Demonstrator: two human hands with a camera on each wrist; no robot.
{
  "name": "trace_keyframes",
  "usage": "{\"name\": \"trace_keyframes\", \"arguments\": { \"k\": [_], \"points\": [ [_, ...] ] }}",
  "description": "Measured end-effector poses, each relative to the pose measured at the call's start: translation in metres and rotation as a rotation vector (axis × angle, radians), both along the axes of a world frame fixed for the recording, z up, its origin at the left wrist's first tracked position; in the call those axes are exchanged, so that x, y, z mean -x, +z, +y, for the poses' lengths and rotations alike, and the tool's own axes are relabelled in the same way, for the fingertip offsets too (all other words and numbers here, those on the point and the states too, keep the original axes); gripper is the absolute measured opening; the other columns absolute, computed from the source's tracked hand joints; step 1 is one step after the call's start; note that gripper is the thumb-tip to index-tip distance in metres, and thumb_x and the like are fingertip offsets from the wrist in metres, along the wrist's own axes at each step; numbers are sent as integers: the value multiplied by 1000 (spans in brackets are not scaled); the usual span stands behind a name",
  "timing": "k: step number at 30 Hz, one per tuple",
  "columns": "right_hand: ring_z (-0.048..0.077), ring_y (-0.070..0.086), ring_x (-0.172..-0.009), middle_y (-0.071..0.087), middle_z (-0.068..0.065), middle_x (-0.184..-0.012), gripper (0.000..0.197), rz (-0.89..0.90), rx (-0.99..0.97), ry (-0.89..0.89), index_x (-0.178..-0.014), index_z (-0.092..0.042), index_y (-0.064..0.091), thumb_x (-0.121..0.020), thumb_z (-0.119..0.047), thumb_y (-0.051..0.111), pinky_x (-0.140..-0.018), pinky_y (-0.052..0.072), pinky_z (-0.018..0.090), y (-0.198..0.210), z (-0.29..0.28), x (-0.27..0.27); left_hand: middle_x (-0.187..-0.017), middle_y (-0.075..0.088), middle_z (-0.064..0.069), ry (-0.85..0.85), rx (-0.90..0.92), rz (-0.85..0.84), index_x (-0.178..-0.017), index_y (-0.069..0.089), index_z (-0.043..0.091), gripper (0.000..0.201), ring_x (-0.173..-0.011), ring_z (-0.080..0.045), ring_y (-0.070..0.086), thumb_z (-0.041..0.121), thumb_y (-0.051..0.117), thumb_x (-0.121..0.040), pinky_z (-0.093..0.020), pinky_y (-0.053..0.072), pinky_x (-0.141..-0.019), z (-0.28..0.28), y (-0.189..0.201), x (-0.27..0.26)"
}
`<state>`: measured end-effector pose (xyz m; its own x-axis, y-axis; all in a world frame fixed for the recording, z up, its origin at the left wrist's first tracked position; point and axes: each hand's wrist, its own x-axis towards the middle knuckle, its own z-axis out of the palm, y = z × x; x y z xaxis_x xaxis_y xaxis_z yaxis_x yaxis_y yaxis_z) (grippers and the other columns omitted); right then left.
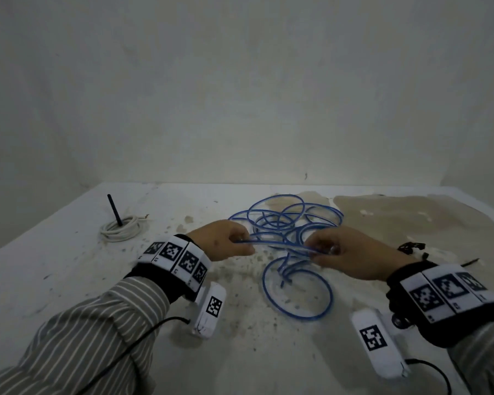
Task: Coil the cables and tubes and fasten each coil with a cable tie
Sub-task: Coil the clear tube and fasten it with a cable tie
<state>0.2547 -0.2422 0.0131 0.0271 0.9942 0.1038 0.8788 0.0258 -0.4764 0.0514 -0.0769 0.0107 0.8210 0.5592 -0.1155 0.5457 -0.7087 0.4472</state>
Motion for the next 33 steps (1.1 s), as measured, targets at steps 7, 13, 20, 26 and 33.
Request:
{"name": "trace_keyframes", "arguments": {
  "k": [7,13,20,26,33],
  "points": [
    [3,55,-84,60,-16,-90,31,41,305,25,-96,-40,59,-71,-34,78,-76,46,19,-14,-3,4,-147,35,-7,115,217,7,-147,19,23,79,-86,-20,64,48,58,-84,-36,54,-80,-7,-2,-8],
    [4,59,-92,63,-10,-99,13,21,231,-54,-99,-29,63,-87,-34,62,-81,49,21,-16,1,14,-105,54,-3,256,-16,215,-121,46,16,37,-84,-15,50,40,47,-94,-26,40,-72,-6,-19,-26],
    [20,57,-81,49,1,-112,26,238,84,-329,-115,-13,43,-93,-24,53,-65,44,25,-26,12,6,-86,46,0,262,259,-368,-93,54,10,17,-75,-20,48,17,40,-98,-44,57,-66,-12,1,-27],
    [9,57,-63,68,9,-95,12,478,-58,-275,-102,-13,60,-94,-17,52,-55,44,17,-15,22,2,-74,49,-6,207,366,-551,-93,57,8,9,-64,-17,52,11,49,-94,-34,59,-60,-18,25,-24],
    [13,62,-60,69,12,-80,14,630,-416,-314,-83,-11,63,-92,-8,53,-61,56,24,11,22,3,-89,62,1,115,280,-279,-102,65,12,27,-85,-14,59,33,51,-92,-33,54,-75,-9,27,-7]
  ]
}}
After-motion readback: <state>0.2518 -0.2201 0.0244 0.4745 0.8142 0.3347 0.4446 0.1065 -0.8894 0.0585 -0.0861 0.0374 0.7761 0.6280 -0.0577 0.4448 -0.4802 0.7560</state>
